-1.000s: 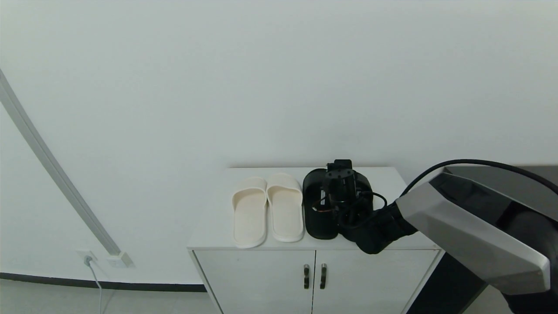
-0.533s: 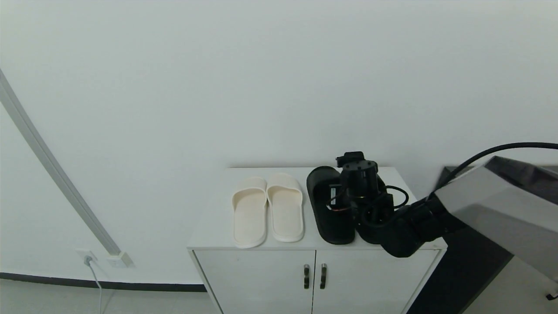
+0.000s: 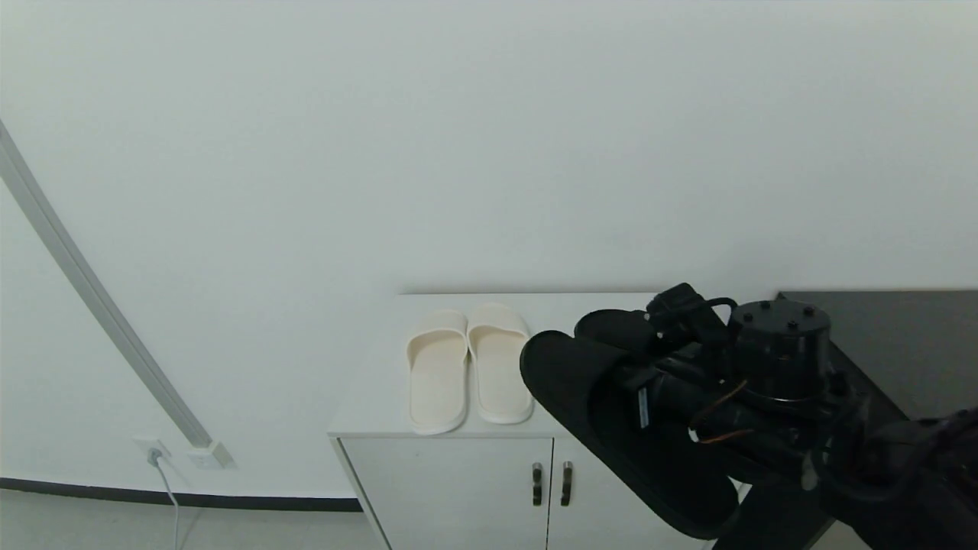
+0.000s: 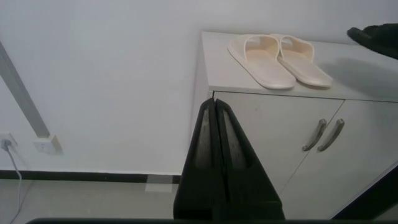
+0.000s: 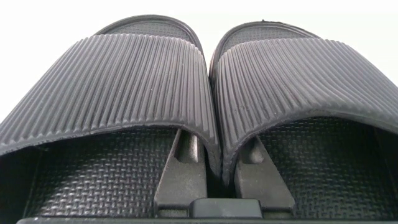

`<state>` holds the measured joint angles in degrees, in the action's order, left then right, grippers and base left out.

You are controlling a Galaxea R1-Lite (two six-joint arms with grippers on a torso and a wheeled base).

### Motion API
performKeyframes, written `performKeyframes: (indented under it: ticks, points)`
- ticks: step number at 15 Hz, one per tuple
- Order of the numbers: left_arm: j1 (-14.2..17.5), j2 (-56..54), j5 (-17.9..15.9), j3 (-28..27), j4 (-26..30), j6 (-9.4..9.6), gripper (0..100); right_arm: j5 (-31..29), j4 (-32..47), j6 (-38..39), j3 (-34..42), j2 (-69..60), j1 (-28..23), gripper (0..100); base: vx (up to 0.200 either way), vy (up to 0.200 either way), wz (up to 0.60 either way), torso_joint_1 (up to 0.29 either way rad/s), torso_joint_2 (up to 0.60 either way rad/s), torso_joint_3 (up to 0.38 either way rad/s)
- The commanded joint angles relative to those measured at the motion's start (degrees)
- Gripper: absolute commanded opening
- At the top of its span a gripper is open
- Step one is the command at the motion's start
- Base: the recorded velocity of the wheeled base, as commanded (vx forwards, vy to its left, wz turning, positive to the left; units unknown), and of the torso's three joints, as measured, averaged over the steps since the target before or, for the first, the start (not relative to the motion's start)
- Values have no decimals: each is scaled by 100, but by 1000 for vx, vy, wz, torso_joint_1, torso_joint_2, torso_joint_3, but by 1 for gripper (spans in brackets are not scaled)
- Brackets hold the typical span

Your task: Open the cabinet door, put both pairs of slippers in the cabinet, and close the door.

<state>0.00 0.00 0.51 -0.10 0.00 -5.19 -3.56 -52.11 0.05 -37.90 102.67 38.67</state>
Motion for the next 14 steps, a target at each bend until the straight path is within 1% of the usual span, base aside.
performKeyframes:
  ticks: [1,2,3,10,14]
  points:
    - [0,0,2,1,0,-8,0,541,-36,-66,521,-801,141,0,0,0,0,0,0,0]
    - [0,0,2,1,-9,-8,0,655,-18,-66,556,-871,150,0,0,0,0,0,0,0]
    - [0,9,2,1,-9,-8,0,901,87,-66,644,-1065,229,0,0,0,0,0,0,0]
    - [0,0,19,1,-9,-26,0,910,96,-66,819,-1074,299,0,0,0,0,0,0,0]
    - [0,0,19,1,-9,-26,0,918,87,-75,872,-1082,299,0,-200,0,0,5,1,1]
